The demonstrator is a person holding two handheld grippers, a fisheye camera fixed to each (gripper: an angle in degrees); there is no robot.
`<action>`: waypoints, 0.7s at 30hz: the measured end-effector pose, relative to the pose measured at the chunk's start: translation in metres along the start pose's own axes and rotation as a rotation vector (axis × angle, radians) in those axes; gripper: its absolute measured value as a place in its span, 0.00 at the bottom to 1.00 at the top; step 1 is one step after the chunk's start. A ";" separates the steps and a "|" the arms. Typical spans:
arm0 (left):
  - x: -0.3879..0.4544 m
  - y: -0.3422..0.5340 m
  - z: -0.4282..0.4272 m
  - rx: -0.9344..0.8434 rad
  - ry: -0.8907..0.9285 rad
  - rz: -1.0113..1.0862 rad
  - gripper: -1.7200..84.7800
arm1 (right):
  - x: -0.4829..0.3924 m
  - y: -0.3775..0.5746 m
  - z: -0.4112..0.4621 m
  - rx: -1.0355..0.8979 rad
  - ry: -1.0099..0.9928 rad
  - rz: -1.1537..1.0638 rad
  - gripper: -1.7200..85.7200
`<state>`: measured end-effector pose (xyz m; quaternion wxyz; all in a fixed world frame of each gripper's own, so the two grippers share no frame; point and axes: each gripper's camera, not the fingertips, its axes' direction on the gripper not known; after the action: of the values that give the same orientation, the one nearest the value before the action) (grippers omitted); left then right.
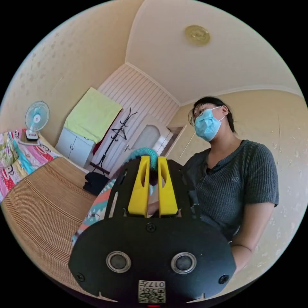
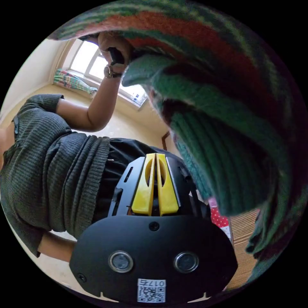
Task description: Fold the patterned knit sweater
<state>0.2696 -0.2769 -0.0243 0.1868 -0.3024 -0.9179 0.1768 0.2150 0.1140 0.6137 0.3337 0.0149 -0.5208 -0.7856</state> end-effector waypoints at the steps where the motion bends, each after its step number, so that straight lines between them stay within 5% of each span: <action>1: 0.010 -0.006 -0.005 0.041 -0.014 0.028 0.07 | -0.002 0.014 -0.002 0.094 -0.018 0.016 0.02; 3: 0.023 -0.015 -0.013 0.121 -0.057 0.054 0.07 | -0.003 0.040 -0.001 0.222 -0.013 0.058 0.03; 8: 0.022 -0.035 -0.021 0.334 -0.173 0.010 0.07 | 0.002 0.113 0.040 0.352 0.369 0.426 0.05; 13: 0.005 -0.068 0.018 0.298 -0.173 -0.001 0.07 | 0.030 0.172 0.077 0.586 0.288 0.632 0.18; 15: 0.002 -0.079 0.034 0.289 -0.168 0.004 0.07 | 0.037 0.177 0.098 0.568 0.437 0.724 0.24; 16: -0.001 -0.085 0.042 0.293 -0.143 0.010 0.07 | 0.041 0.171 0.114 0.516 0.508 0.742 0.26; 21: 0.001 -0.113 0.049 0.344 -0.102 0.026 0.08 | 0.041 0.131 0.174 0.438 0.243 0.402 0.27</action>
<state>0.1921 -0.3720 -0.0172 0.1867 -0.2685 -0.8784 0.3485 0.1850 0.2014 0.8147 0.5310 0.0770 -0.6262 -0.5656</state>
